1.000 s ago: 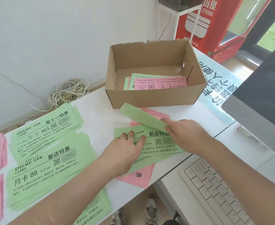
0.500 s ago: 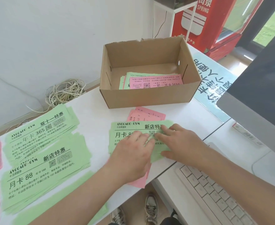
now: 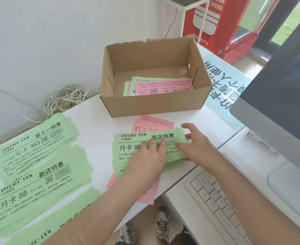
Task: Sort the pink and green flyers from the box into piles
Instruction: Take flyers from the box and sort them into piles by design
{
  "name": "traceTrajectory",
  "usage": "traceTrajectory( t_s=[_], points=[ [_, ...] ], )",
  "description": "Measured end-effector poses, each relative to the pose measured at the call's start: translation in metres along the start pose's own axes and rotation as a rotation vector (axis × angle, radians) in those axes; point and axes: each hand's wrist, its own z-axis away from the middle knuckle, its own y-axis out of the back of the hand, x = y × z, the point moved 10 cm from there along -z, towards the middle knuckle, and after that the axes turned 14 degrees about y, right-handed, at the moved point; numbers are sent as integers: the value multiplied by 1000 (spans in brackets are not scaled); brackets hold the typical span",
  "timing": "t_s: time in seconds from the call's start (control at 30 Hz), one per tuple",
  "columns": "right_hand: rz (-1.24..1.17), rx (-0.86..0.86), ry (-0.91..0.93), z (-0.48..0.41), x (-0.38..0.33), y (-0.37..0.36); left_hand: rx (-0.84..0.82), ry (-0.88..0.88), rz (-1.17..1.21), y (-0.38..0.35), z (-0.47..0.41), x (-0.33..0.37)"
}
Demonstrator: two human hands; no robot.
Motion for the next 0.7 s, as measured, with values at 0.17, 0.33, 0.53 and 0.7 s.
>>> traceTrajectory(
  t_s=[0.17,0.33,0.53,0.7],
  points=[
    [-243,-35,-68,-3,-5,-14,-107,-1,256,4,4,-8],
    [-436,42,-10,-5,-23,-6,51,105,484,32,10,-31],
    [198,-178,201,1,-29,-15,-157,596,1579,-12,0,-114],
    [364,-154,241,7,-32,-22,279,561,1290,40,34,-152]
  ],
)
